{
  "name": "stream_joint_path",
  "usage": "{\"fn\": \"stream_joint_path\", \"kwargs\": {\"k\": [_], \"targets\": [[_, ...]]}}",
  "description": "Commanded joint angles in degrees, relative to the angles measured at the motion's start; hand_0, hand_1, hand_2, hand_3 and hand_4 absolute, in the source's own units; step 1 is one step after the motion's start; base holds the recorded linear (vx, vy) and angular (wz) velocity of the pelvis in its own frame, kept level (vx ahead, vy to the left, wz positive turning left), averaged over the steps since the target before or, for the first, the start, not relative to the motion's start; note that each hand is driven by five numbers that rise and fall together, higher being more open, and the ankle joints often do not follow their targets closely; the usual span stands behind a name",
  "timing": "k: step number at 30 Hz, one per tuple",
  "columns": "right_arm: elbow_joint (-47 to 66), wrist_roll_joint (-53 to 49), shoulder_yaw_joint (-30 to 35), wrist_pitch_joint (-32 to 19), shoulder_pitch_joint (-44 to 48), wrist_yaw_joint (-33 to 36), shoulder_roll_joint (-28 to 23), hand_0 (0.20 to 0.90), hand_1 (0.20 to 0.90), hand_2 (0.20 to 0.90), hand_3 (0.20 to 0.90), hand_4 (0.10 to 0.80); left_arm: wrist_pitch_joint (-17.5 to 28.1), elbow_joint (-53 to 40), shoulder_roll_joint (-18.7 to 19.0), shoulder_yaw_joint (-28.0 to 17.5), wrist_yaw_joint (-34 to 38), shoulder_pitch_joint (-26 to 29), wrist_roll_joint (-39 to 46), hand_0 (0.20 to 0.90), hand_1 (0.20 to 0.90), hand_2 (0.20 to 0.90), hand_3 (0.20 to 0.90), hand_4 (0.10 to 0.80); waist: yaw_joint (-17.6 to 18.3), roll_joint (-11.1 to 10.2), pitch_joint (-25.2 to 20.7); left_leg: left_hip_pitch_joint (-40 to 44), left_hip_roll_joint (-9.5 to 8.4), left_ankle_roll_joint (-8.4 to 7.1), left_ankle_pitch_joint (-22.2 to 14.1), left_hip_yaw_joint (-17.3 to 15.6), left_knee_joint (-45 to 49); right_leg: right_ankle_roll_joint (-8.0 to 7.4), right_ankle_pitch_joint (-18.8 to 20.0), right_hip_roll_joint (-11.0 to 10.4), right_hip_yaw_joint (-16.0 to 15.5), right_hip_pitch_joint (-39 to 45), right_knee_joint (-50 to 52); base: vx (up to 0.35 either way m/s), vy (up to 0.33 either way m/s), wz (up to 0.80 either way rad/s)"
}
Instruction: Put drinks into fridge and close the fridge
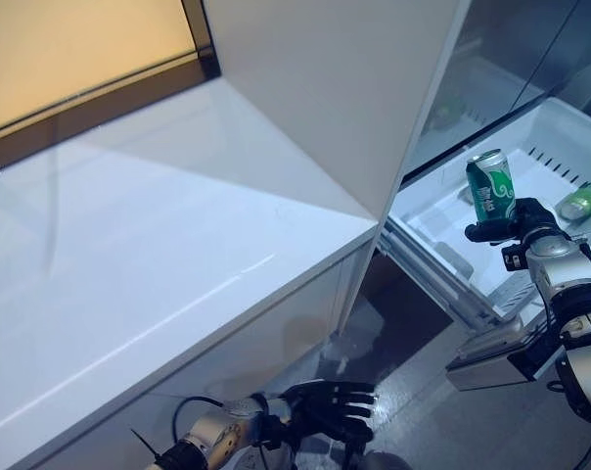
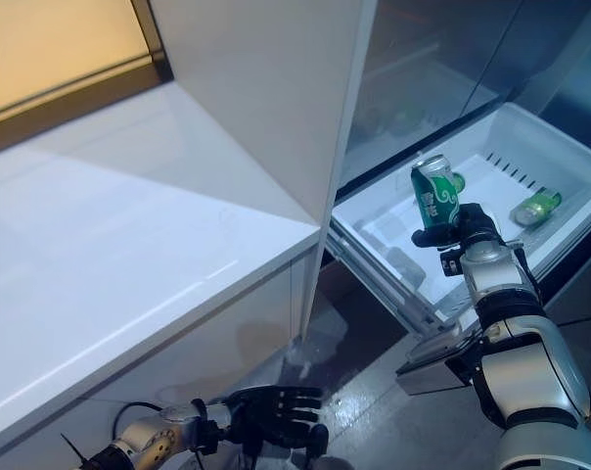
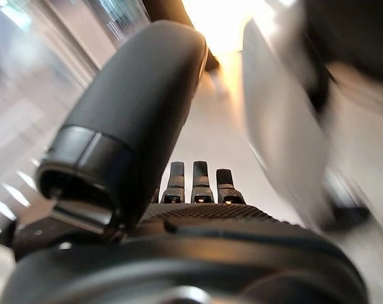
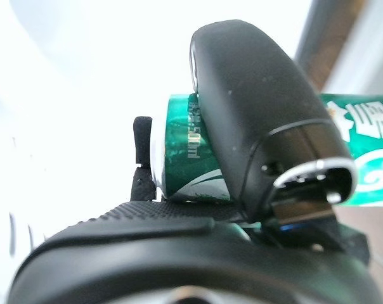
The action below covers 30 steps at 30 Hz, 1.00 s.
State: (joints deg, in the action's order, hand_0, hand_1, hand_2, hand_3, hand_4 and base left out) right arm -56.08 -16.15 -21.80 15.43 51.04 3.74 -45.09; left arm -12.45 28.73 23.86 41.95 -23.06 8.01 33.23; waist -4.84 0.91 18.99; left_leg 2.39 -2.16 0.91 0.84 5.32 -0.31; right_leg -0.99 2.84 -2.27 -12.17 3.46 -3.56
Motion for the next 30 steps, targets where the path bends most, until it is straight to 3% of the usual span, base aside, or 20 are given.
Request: {"fn": "stream_joint_path", "kwargs": {"k": [1,10,15,22,25,26,28,30], "targets": [[2.04,3.84,-1.29,-2.67,11.49,0.73,-5.24,0.3,0.3,0.3,0.2,0.1,7.71,1.46,-0.04,-0.01,3.7,-0.15,-7.54,0.9,0.9,0.9,0.9,0.8,-1.61,-1.27,-1.87,-4.85,-0.76,0.96,-3.18,-3.61,5.51,-0.08,-8.33,1.52,2.21,-5.29,13.49,-0.059,-0.056,0.07],[2.79,8.01,-1.87,2.57,8.91,-5.1,-7.56,0.3,0.3,0.3,0.2,0.1,11.32,18.75,2.26,-14.93,13.55,1.3,-23.23,0.9,0.9,0.9,0.9,0.8,-3.0,-0.5,2.64,-10.06,-0.17,0.31,-1.85,-3.74,7.81,0.57,-7.59,1.61,0.97,-9.65,15.03,-0.056,-0.021,0.05],[1.0,10.02,-1.99,3.06,9.9,-6.56,-8.2,0.3,0.3,0.3,0.2,0.1,12.61,19.82,4.23,-17.49,16.11,1.54,-28.51,0.9,0.9,0.9,0.9,0.8,-3.49,0.49,4.23,-12.51,-0.21,0.09,-1.47,-3.79,9.02,0.69,-7.43,1.21,0.69,-12.2,16.29,-0.073,0.042,0.01],[-0.9,16.17,-2.93,3.65,9.89,-10.75,-10.02,0.316,0.316,0.316,0.219,0.119,13.4,18.52,4.07,-19.84,14.57,-0.57,-23.81,0.9,0.9,0.9,0.9,0.8,-3.87,1.22,4.98,-13.44,-0.32,0.04,-1.12,-3.67,8.93,0.59,-7.31,0.84,0.63,-13.79,17.08,-0.026,0.038,0.0],[-1.28,19.46,-3.37,3.92,9.46,-12.3,-10.66,0.434,0.434,0.434,0.356,0.256,13.79,17.55,3.93,-19.85,13.57,-1.27,-23.83,0.9,0.9,0.9,0.9,0.8,-4.02,1.1,5.01,-13.35,-0.36,-0.01,-1.03,-3.68,8.66,0.35,-7.11,0.74,0.67,-13.75,16.94,0.0,0.0,0.0],[-1.4,20.43,-3.77,4.17,9.4,-12.99,-11.06,0.528,0.528,0.528,0.466,0.366,14.38,17.28,4.07,-19.66,13.0,-1.56,-24.21,0.9,0.9,0.9,0.9,0.8,-4.08,1.0,4.95,-13.13,-0.37,-0.03,-0.96,-3.66,8.4,0.25,-7.0,0.71,0.7,-13.56,16.74,0.0,0.0,0.0],[-1.68,22.72,-4.25,3.89,9.35,-13.61,-11.3,0.604,0.604,0.604,0.554,0.454,15.76,17.31,4.02,-19.15,12.59,-2.09,-24.84,0.9,0.9,0.9,0.9,0.8,-4.1,0.9,4.83,-12.64,-0.33,-0.02,-0.91,-3.71,7.87,0.12,-6.92,0.7,0.78,-13.3,16.53,0.0,0.0,0.0],[-2.02,24.15,-4.9,3.76,9.43,-13.84,-11.45,0.9,0.9,0.9,0.9,0.8,16.46,17.02,4.17,-18.49,12.72,-2.25,-25.0,0.9,0.9,0.9,0.9,0.8,-4.1,0.8,4.7,-12.35,-0.3,0.03,-0.87,-3.79,7.57,-0.01,-6.84,0.65,0.87,-13.2,16.47,0.0,0.0,0.0]]}}
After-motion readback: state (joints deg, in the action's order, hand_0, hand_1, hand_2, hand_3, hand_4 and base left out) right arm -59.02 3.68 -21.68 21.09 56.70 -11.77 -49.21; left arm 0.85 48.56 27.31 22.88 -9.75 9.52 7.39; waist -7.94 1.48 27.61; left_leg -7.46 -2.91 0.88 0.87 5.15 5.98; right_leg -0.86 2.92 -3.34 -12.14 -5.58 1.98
